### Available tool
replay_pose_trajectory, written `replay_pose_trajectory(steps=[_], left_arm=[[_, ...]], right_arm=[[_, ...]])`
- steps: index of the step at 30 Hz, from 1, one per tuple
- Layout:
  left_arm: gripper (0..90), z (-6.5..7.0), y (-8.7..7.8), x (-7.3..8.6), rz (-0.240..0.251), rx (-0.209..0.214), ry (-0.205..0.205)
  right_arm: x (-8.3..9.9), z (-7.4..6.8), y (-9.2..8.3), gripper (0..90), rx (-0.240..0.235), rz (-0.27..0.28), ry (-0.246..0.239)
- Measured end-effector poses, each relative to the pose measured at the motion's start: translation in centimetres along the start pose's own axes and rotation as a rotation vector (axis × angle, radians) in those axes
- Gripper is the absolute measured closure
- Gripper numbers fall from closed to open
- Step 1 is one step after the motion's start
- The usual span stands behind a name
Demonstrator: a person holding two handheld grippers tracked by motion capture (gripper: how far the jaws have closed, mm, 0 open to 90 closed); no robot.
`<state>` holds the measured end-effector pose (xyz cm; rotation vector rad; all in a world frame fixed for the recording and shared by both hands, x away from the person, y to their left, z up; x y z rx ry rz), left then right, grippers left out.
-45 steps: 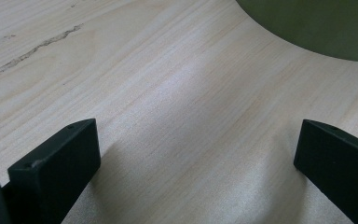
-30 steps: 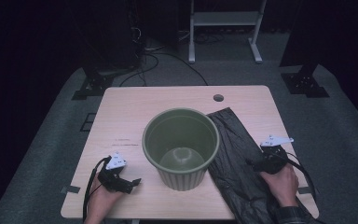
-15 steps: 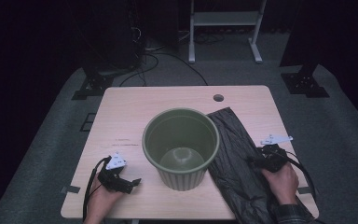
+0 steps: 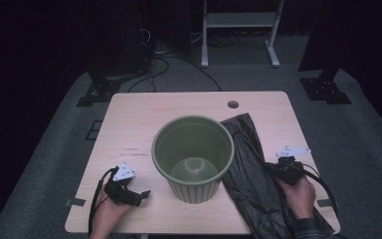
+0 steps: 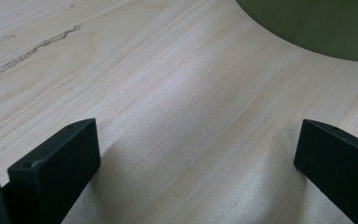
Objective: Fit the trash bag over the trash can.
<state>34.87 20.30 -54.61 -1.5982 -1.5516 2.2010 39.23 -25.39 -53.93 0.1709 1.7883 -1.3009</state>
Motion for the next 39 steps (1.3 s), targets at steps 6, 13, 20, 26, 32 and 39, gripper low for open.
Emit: replay_pose_trajectory(steps=[6, 13, 20, 26, 32, 39], left_arm=[[0.0, 0.0, 0.0, 0.0, 0.001, 0.002, 0.001], [0.0, 0.0, 0.0, 0.0, 0.001, 0.002, 0.001], [0.0, 0.0, 0.0, 0.0, 0.001, 0.002, 0.001], [0.0, 0.0, 0.0, 0.0, 0.001, 0.003, 0.002], [0.0, 0.1, 0.0, 0.0, 0.001, 0.003, 0.002], [0.0, 0.0, 0.0, 0.0, 0.001, 0.003, 0.002]], right_arm=[[-0.4, -0.9, -0.3, 89.3, -0.033, 0.007, 0.004], [-1.1, -2.9, 0.0, 89.3, -0.071, -0.005, -0.028], [-1.5, -4.7, 0.5, 88.9, -0.11, -0.014, -0.036], [-2.2, -6.8, 1.0, 85.7, -0.144, -0.016, -0.066], [-2.9, -8.2, 1.8, 67.4, -0.225, 0.002, -0.02], [-3.4, -8.7, 2.2, 42.5, -0.294, 0.02, 0.028]])
Point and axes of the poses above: each handheld gripper's, and its own axes: y roughly forward along the jaws, x roughly out of its underside, z roughly to its right, the point moved 9 cm from there along y, roughly forward along the jaws
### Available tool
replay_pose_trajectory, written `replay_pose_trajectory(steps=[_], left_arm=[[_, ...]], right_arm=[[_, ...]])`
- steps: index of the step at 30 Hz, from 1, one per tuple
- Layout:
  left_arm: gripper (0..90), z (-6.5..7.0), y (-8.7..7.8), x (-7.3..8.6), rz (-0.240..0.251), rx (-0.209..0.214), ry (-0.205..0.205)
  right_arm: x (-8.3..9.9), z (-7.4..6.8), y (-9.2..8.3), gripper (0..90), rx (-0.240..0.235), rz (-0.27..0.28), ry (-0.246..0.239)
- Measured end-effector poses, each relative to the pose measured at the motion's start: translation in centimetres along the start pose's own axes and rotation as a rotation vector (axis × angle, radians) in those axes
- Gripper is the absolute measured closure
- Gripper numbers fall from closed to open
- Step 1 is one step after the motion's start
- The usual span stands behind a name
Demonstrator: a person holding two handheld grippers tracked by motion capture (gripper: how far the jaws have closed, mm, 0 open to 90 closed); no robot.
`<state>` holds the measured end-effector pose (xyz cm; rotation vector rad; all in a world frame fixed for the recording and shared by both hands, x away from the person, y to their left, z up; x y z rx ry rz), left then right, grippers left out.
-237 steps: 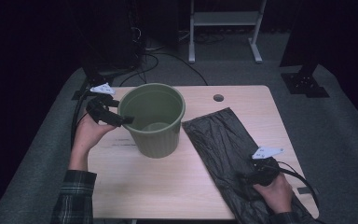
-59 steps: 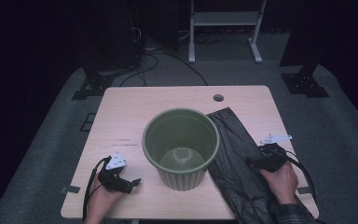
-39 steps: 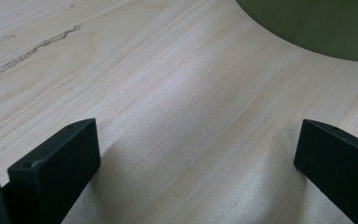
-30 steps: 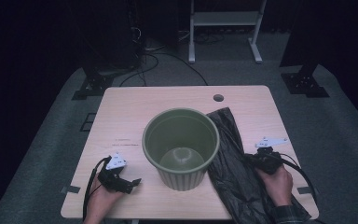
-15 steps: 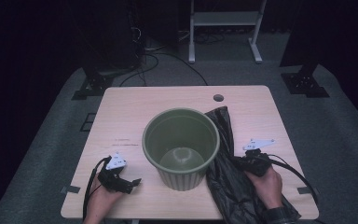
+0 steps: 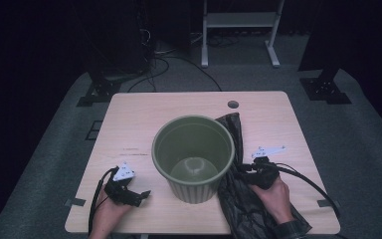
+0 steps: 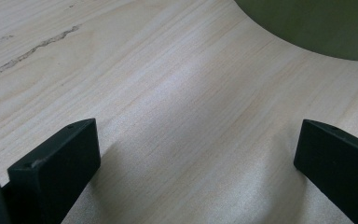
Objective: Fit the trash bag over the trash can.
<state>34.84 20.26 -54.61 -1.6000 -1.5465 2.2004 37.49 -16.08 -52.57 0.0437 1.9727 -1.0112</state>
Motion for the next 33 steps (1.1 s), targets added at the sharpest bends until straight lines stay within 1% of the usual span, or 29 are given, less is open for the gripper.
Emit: replay_pose_trajectory(steps=[1, 2, 3, 4, 5, 8, 9, 10, 11, 12, 13, 14, 15, 16, 17, 18, 19, 20, 23, 24, 25, 26, 28, 30, 33], left_arm=[[0.0, 0.0, 0.0, 0.0, 0.0, 0.0, 0.0], [0.0, 0.0, 0.0, 0.0, 0.0, 0.0, 0.0], [0.0, 0.0, 0.0, 0.0, 0.0, 0.0, 0.0], [0.0, 0.0, 0.0, 0.0, 0.0, 0.0, 0.0], [0.0, 0.0, 0.0, 0.0, 0.0, 0.0, 0.0], [0.0, 0.0, 0.0, 0.0, 0.0, 0.0, 0.0], [0.0, 0.0, 0.0, 0.0, 0.0, 0.0, 0.0], [0.0, 0.0, 0.0, 0.0, 0.0, 0.0, 0.0], [0.0, 0.0, 0.0, 0.0, 0.0, 0.0, 0.0], [0.0, 0.0, 0.0, 0.0, 0.0, 0.0, 0.0], [0.0, 0.0, 0.0, 0.0, 0.0, 0.0, 0.001], [0.0, 0.0, 0.0, 0.0, 0.0, 0.001, 0.002], [0.0, 0.0, 0.0, 0.0, 0.0, 0.002, 0.003], [0.0, 0.0, 0.0, 0.0, -0.001, 0.003, 0.004], [0.0, 0.0, 0.0, 0.0, -0.001, 0.003, 0.004], [0.0, 0.0, 0.0, 0.0, 0.0, 0.003, 0.004], [0.0, 0.1, 0.0, 0.0, -0.001, 0.003, 0.004], [0.0, 0.1, 0.0, 0.0, -0.001, 0.003, 0.005], [0.0, 0.1, 0.0, 0.0, 0.0, 0.004, 0.004], [0.0, 0.1, 0.0, 0.0, 0.0, 0.004, 0.004], [0.0, 0.1, 0.0, 0.0, -0.001, 0.004, 0.005], [0.0, 0.1, 0.0, 0.0, -0.001, 0.003, 0.005], [0.0, 0.1, 0.0, 0.0, -0.001, 0.003, 0.005], [0.0, 0.1, 0.0, 0.0, 0.0, 0.004, 0.004], [0.0, 0.1, 0.0, 0.0, -0.001, 0.003, 0.005]], right_arm=[[0.0, 0.0, 0.0, 42.5, 0.0, 0.0, 0.0], [0.0, -0.1, 0.2, 35.3, -0.012, 0.0, 0.006], [0.0, -0.1, 0.2, 35.3, -0.012, 0.0, 0.006], [0.0, -0.1, 0.4, 30.8, -0.013, -0.002, 0.014], [0.0, -0.1, 0.4, 30.8, -0.013, -0.002, 0.014], [0.0, -0.2, 0.7, 24.1, -0.015, 0.004, 0.018], [0.0, -0.3, 0.9, 22.4, -0.002, -0.004, 0.007], [0.0, -0.6, 1.3, 20.0, 0.01, -0.026, -0.02], [0.0, -0.8, 1.6, 20.0, 0.015, -0.032, -0.033], [0.0, -0.8, 1.6, 20.0, 0.015, -0.032, -0.033], [0.0, -1.1, 1.9, 20.5, 0.004, -0.03, -0.03], [0.2, -1.0, 2.2, 19.9, 0.016, -0.048, -0.034], [0.2, -1.1, 2.3, 20.5, 0.034, -0.047, -0.054], [0.2, -1.2, 2.4, 21.9, 0.062, -0.063, -0.086], [0.2, -1.2, 2.4, 21.9, 0.062, -0.063, -0.086], [0.3, -1.2, 2.4, 22.8, 0.072, -0.066, -0.099], [0.3, -1.3, 2.5, 24.2, 0.093, -0.067, -0.121], [0.4, -1.2, 2.4, 28.9, 0.124, -0.062, -0.145], [0.5, -1.1, 2.3, 36.6, 0.164, -0.057, -0.169], [0.5, -1.1, 2.3, 36.6, 0.164, -0.057, -0.169], [0.5, -1.0, 2.3, 38.8, 0.175, -0.056, -0.177], [0.6, -1.1, 2.2, 43.0, 0.184, -0.054, -0.181], [0.6, -1.1, 2.1, 47.3, 0.18, -0.055, -0.186], [0.6, -1.3, 2.1, 54.0, 0.173, -0.058, -0.186], [0.7, -1.6, 2.0, 70.9, 0.156, -0.058, -0.193]])
Point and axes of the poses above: each handheld gripper's, and its own axes: y roughly forward along the jaws, x roughly out of its underside, z roughly to its right, the point moved 9 cm from there along y, roughly forward along the jaws
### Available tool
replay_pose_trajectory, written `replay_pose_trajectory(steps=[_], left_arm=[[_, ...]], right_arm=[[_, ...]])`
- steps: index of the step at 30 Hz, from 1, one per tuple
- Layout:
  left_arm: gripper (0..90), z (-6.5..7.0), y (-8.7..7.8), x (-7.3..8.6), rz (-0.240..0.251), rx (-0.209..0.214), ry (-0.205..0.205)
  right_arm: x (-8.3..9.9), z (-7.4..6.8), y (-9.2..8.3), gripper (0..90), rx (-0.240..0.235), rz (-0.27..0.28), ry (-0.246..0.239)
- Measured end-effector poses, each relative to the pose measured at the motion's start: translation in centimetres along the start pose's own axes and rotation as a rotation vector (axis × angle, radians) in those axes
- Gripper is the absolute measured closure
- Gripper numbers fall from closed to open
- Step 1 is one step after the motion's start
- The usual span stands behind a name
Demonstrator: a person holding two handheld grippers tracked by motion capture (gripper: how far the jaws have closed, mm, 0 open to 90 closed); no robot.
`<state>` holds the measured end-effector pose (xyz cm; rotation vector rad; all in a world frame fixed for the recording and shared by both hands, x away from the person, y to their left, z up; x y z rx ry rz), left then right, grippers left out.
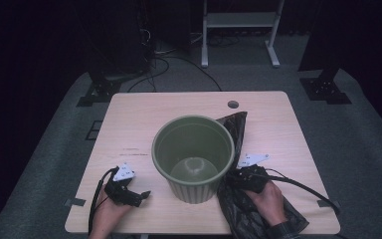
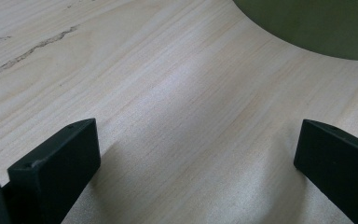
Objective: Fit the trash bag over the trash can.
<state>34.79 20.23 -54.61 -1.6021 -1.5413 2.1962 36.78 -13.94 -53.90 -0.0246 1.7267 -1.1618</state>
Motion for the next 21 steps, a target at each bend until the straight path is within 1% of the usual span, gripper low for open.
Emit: replay_pose_trajectory(steps=[3, 4, 6, 8, 9, 10, 13, 14, 15, 16, 19, 21], left_arm=[[0.0, 0.0, 0.0, 0.0, 0.0, 0.0, 0.0], [0.0, 0.0, 0.0, 0.0, 0.0, 0.0, 0.0], [0.0, 0.0, 0.0, 0.0, 0.0, 0.0, 0.0], [0.0, 0.0, 0.0, 0.0, 0.0, 0.0, 0.0], [0.0, 0.0, 0.0, 0.0, 0.0, 0.0, 0.0], [0.0, 0.0, 0.0, 0.0, 0.0, 0.0, 0.0], [0.0, 0.0, 0.0, 0.0, 0.0, 0.0, 0.0], [0.0, 0.0, 0.0, 0.0, 0.0, 0.0, 0.0], [0.0, 0.0, 0.0, 0.0, 0.0, 0.001, 0.0], [0.0, 0.0, 0.0, 0.0, 0.0, 0.001, 0.0], [0.0, 0.0, 0.0, 0.0, 0.0, 0.001, 0.0], [0.0, 0.0, 0.0, 0.0, 0.0, 0.001, 0.0]], right_arm=[[0.0, -0.2, 0.0, 82.6, -0.021, 0.002, 0.003], [0.0, -0.4, 0.0, 87.3, -0.039, 0.0, 0.007], [0.0, -0.5, 0.1, 89.2, -0.056, 0.001, 0.007], [0.0, -0.6, 0.1, 87.1, -0.065, 0.0, 0.01], [0.0, -0.7, 0.1, 80.9, -0.075, -0.001, 0.015], [-0.1, -0.9, 0.1, 67.9, -0.1, 0.001, 0.03], [-0.2, -1.1, 0.1, 46.4, -0.132, 0.0, 0.066], [-0.3, -1.1, 0.1, 41.6, -0.137, 0.001, 0.076], [-0.3, -1.1, 0.1, 38.9, -0.141, 0.002, 0.087], [-0.5, -1.2, 0.1, 33.9, -0.141, 0.011, 0.093], [-0.8, -1.2, -0.2, 27.4, -0.14, 0.034, 0.103], [-0.7, -1.2, -0.1, 21.5, -0.123, 0.032, 0.097]])
Point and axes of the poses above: each handheld gripper's, and its own axes: y roughly forward along the jaws, x roughly out of its underside, z roughly to its right, the point moved 9 cm from there along y, roughly forward along the jaws
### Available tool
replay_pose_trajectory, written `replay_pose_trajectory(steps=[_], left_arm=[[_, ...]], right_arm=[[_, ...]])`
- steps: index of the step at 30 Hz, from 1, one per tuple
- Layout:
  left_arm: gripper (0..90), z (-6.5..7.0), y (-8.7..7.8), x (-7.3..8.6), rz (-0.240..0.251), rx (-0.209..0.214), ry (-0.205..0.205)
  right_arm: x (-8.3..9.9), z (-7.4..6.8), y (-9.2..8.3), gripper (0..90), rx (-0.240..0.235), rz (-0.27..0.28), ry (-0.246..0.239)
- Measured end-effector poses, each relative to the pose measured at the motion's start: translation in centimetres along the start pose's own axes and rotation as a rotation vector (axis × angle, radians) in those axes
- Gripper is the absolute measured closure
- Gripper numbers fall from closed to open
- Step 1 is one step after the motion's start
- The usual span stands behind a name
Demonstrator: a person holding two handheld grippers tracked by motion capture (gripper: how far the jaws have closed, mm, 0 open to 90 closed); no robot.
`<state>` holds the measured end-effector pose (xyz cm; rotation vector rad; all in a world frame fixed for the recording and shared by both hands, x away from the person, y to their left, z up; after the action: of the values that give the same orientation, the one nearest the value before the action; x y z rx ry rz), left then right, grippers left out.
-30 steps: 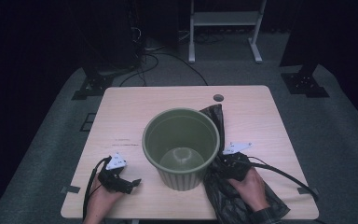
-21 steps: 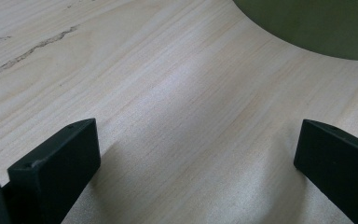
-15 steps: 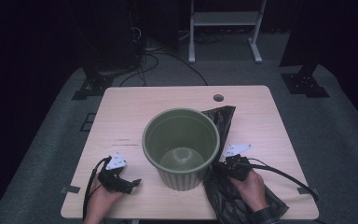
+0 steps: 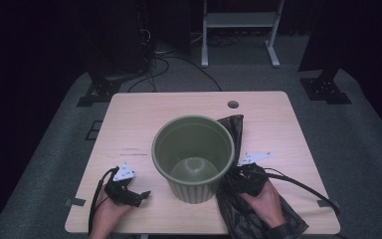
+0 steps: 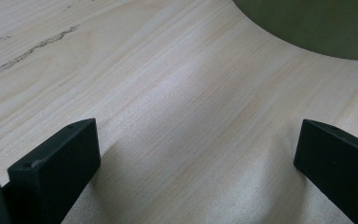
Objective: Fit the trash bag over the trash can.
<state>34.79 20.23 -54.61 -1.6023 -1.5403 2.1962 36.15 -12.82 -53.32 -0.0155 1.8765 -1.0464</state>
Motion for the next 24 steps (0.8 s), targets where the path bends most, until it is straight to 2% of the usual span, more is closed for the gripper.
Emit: replay_pose_trajectory(steps=[2, 6, 8, 10, 11, 12, 14, 15, 19, 21, 24], left_arm=[[0.0, 0.0, 0.0, 0.0, 0.0, 0.0, 0.0], [0.0, 0.0, 0.0, 0.0, 0.0, 0.0, 0.0], [0.0, 0.0, 0.0, 0.0, 0.0, 0.0, 0.0], [0.0, 0.0, 0.0, 0.0, 0.0, 0.0, 0.0], [0.0, 0.0, 0.0, 0.0, 0.0, 0.0, 0.001], [0.0, 0.0, 0.0, 0.0, 0.0, 0.0, 0.001], [0.0, 0.0, 0.0, 0.0, 0.0, 0.0, 0.001], [0.0, 0.0, 0.0, 0.0, 0.0, 0.0, 0.001], [0.0, 0.0, 0.0, 0.0, 0.0, 0.001, 0.001], [0.0, 0.0, 0.0, 0.0, 0.0, 0.001, 0.001], [0.0, 0.0, 0.0, 0.0, 0.0, 0.001, 0.001]], right_arm=[[0.4, -0.1, 0.4, 19.6, 0.004, -0.017, -0.007], [0.6, -0.3, 0.6, 19.5, 0.031, -0.011, -0.039], [0.8, -0.3, 0.6, 25.9, 0.085, -0.001, -0.081], [0.9, -0.3, 0.6, 30.6, 0.131, -0.013, -0.117], [0.8, -0.6, 0.7, 33.3, 0.132, -0.022, -0.111], [0.8, -0.7, 0.7, 36.6, 0.13, -0.023, -0.115], [0.8, -0.9, 0.6, 48.3, 0.116, -0.019, -0.123], [0.8, -1.1, 0.5, 58.7, 0.109, -0.02, -0.126], [0.8, -1.3, 0.4, 80.0, 0.082, -0.026, -0.139], [0.8, -1.4, 0.4, 85.1, 0.06, -0.032, -0.134], [0.9, -1.5, 0.3, 87.2, 0.034, -0.046, -0.13]])
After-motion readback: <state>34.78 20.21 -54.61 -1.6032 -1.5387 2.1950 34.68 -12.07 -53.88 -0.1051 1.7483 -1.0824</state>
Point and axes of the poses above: each handheld gripper's, and its own axes: y roughly forward along the jaws, x roughly out of its underside, z roughly to its right, the point moved 9 cm from there along y, roughly forward along the jaws
